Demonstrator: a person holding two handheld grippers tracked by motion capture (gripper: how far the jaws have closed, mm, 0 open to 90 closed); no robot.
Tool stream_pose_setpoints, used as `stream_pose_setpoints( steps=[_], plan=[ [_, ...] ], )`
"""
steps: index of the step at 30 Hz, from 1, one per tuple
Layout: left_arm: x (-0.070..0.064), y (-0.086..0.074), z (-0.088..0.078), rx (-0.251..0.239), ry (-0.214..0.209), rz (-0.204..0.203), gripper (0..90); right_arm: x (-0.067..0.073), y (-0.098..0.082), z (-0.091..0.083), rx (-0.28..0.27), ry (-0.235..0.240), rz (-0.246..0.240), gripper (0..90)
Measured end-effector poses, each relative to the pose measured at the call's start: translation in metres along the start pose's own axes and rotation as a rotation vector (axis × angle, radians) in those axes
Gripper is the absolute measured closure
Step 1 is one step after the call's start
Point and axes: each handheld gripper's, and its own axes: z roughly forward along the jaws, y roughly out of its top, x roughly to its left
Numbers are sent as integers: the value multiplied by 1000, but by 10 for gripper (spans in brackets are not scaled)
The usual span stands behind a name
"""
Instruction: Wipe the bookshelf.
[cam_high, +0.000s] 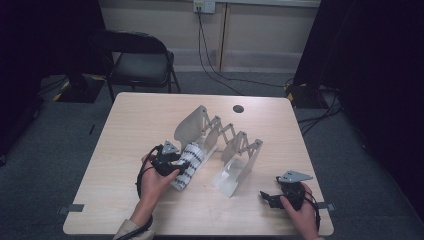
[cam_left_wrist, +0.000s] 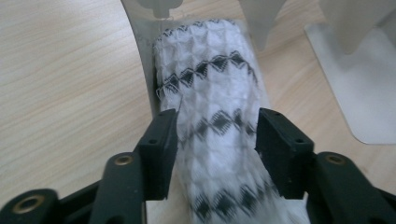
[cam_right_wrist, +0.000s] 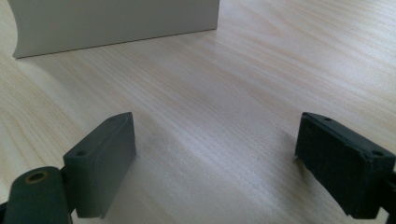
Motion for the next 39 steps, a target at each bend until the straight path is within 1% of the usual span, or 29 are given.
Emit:
stream_pose_setpoints(
  steps=[1, 3, 4, 6, 7, 9, 10, 11, 14, 15, 16, 17, 18, 19, 20, 22, 23, 24, 26, 27, 28, 30, 31, 33, 34, 36, 37, 38, 39],
  plan=[
    [0, 0, -2, 2, -2, 3, 462, 0, 0, 0, 0, -1, 0, 115],
    [-2, -2, -9, 2, -3, -8, 474, 0, 0, 0, -1, 0, -1, 115],
    [-4, -4, -11, 5, -2, -9, 458, 0, 0, 0, 0, -1, 0, 115],
    [-6, -10, -11, 33, 3, 8, 486, 0, 0, 0, 0, 0, 0, 115],
    [-7, -12, -10, 40, -1, 5, 489, 0, 0, 0, 0, 0, -1, 115],
    [-9, -18, -6, 65, 9, 38, 548, 0, 0, 0, 0, 0, 0, 115],
    [-9, -19, -3, 80, 21, 58, 568, 0, 0, 0, 0, -1, 0, 115],
    [-11, -19, 0, 84, 25, 58, 614, 0, 0, 0, 0, 0, 0, 115],
    [-12, -14, 10, 69, 25, 70, 676, 0, 0, 0, 0, -1, 0, 115],
    [-11, -12, 13, 71, 32, 81, 685, 0, 0, 0, 0, 0, -1, 115],
    [-11, -9, 18, 58, 27, 63, 689, 0, 0, 0, 0, 0, -1, 115],
    [-10, -7, 20, 56, 30, 69, 689, 0, 0, 0, 0, 1, -1, 115],
    [-11, -4, 24, 49, 27, 59, 686, 0, 0, 0, 1, 1, 0, 115],
    [-10, -2, 27, 45, 29, 61, 680, 0, 0, 0, 0, 2, -2, 115],
    [-10, 1, 32, 35, 28, 54, 668, 0, 0, 0, 1, 2, -1, 115],
    [-10, 4, 39, 18, 43, 49, 610, 0, 0, 0, 1, 3, -3, 115],
    [-10, 6, 42, 19, 47, 53, 553, 0, 0, 0, 1, 3, -3, 115],
    [-10, 7, 44, 16, 43, 49, 552, 0, 0, 0, 1, 4, -4, 115],
    [-9, 9, 44, 24, 38, 53, 542, 0, 0, 0, 0, 6, -7, 115],
    [-9, 9, 43, 15, 39, 42, 525, 0, 0, 0, 0, 7, -8, 115],
    [-9, 9, 40, 13, 43, 42, 498, 0, 0, 0, 1, 8, -6, 115],
    [-8, 7, 33, 4, 28, 38, 493, 0, 0, 0, 0, 9, -7, 115],
    [-8, 7, 30, 2, 32, 48, 484, 0, 0, 0, 0, 8, -8, 115],
    [-8, 3, 22, 11, 33, 43, 497, 0, 0, 0, 1, 9, -7, 115],
    [-8, 0, 18, 16, 27, 32, 499, 0, 0, 0, 0, 9, -9, 115],
    [-9, -4, 14, 21, 34, 40, 535, 0, 0, 0, 0, 9, -9, 115],
    [-8, -6, 13, 30, 29, 42, 534, 0, 0, 0, 0, 9, -9, 115],
    [-8, -10, 14, 35, 19, 31, 579, 0, 0, 0, 1, 9, -8, 115],
    [-6, -12, 15, 34, 22, 35, 614, 0, 0, 0, 0, 8, -9, 115]
  ],
)
